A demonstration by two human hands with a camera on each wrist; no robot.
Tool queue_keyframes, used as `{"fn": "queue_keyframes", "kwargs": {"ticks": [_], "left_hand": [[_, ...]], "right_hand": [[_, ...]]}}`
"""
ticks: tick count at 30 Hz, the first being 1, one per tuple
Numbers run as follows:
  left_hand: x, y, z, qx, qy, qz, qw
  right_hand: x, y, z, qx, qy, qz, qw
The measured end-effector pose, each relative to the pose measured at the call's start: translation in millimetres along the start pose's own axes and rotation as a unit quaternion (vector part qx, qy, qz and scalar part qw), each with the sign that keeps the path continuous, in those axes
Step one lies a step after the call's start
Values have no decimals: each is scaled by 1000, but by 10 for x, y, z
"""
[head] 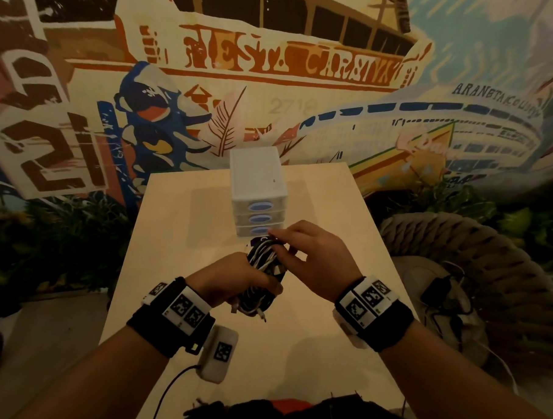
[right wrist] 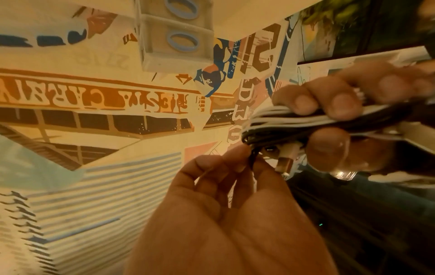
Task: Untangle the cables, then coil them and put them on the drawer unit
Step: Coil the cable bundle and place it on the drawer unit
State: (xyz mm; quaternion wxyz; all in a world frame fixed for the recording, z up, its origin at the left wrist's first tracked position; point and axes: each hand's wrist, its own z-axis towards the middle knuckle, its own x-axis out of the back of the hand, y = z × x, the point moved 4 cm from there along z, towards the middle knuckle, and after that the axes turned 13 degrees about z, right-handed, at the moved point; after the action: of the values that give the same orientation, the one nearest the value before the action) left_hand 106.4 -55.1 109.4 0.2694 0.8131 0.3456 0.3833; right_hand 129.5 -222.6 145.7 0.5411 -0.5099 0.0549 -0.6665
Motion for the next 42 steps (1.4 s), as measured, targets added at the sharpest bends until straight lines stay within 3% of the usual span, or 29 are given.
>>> {"fn": "queue_keyframes", "kwargs": {"ticks": [5, 10, 22, 31, 35, 37, 42], "left_hand": [[29, 7, 1, 10, -27, -14, 999], [53, -2, 19, 2, -34, -2, 999], [67, 59, 66, -36, -35, 50, 997], [10, 70, 91, -65, -69, 75, 993], [16, 102, 89, -96, -85, 53, 990], [-1, 78, 89, -102, -94, 54, 989], [-107, 10, 81, -102, -123, 26, 987]], "right_hand": [[13, -38, 14, 77, 16, -31, 996], [38, -8, 33, 12, 1, 27, 1000], [76, -8, 63, 74, -9, 86, 994], [-80, 167, 154, -105, -70, 203, 971], [-180, 234, 155, -217, -99, 354, 904], [-189, 229, 147, -205, -127, 385, 891], [-188, 255, 131, -193, -146, 348, 906]]}}
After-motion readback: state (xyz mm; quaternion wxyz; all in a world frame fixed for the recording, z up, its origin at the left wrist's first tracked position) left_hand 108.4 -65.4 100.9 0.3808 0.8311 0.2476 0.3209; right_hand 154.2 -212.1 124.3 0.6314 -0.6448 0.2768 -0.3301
